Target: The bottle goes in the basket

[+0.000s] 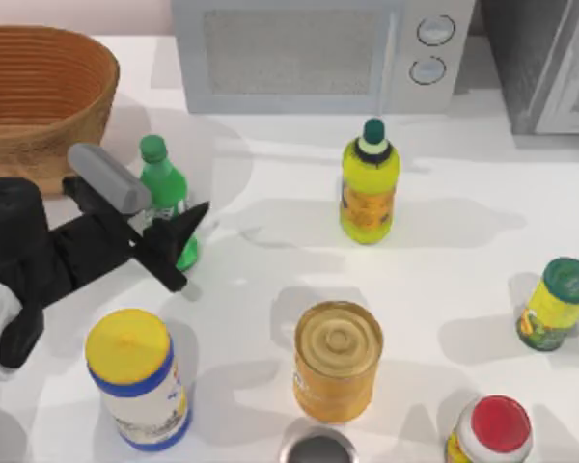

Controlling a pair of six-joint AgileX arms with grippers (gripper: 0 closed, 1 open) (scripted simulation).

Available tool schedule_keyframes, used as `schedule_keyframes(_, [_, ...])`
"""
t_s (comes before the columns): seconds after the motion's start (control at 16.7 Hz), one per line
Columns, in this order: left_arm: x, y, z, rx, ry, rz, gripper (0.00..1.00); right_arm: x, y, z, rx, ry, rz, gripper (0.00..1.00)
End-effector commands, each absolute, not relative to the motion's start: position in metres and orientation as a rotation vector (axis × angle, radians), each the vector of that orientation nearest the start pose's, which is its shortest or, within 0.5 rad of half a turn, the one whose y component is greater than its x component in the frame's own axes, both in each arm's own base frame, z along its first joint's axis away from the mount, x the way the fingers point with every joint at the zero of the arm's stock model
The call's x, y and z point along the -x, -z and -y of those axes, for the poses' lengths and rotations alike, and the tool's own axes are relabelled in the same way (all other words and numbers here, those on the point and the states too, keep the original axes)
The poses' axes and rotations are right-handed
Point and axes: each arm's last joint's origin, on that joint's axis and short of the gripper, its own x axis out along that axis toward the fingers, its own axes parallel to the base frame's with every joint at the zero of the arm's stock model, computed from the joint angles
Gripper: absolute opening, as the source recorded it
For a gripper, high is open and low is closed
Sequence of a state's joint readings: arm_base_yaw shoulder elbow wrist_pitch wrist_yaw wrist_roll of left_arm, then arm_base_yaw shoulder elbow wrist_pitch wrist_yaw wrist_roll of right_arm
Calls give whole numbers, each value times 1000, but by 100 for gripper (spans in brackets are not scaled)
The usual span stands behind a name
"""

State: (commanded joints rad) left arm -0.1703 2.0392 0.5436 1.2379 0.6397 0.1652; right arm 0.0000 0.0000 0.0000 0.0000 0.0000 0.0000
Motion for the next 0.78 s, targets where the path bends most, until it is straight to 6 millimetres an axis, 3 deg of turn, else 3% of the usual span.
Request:
schedule_keyframes(0.12, [-305, -71, 70, -81, 803, -189, 0, -106, -160, 1, 0, 0, 0, 100])
schedule_keyframes(0.66, [-305, -72, 69, -82, 803, -188, 0, -106, -160, 1, 0, 0, 0, 100])
schedule_keyframes(0.78, [-308, -81, 76, -88, 817, -172, 0, -106, -160, 1, 0, 0, 0, 100])
